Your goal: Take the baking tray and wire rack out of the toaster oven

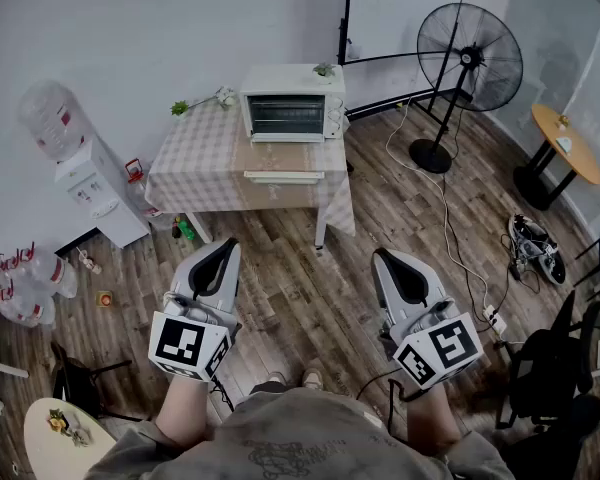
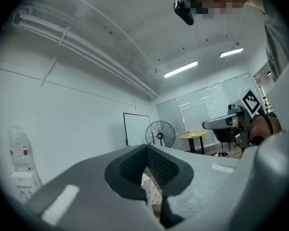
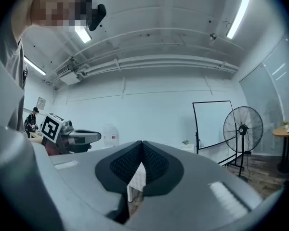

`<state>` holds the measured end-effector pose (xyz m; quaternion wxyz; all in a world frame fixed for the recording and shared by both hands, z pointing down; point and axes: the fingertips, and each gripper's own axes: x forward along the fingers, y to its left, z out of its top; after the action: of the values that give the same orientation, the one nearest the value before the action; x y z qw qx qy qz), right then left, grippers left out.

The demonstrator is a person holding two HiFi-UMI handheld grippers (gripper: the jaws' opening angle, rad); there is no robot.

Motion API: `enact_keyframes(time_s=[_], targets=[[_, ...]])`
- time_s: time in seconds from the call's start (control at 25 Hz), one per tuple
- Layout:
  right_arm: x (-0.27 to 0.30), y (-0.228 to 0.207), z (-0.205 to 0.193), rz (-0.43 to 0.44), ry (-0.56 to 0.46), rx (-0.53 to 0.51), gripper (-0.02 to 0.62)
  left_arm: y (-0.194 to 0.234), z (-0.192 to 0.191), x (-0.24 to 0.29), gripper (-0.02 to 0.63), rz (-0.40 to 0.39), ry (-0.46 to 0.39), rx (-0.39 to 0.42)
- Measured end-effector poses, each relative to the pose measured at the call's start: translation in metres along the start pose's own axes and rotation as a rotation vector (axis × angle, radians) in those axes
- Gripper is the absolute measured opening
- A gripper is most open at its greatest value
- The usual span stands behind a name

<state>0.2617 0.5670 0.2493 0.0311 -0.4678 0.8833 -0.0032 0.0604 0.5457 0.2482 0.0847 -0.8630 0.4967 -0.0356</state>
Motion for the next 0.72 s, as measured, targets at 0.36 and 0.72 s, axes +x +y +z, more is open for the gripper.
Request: enact_keyframes(time_s=[0.36, 0.72], targets=[[0.003, -0.009, -0.004, 0.001, -0.002, 0.025, 0.028, 0.008, 0.0, 0.008, 0.0, 0.027, 0.022, 0.008], [0.004, -0.028, -0.013, -0.008, 0.01, 0.028, 0.033, 0.002, 0.005, 0.022, 0.0, 0.057, 0.0, -0.015]])
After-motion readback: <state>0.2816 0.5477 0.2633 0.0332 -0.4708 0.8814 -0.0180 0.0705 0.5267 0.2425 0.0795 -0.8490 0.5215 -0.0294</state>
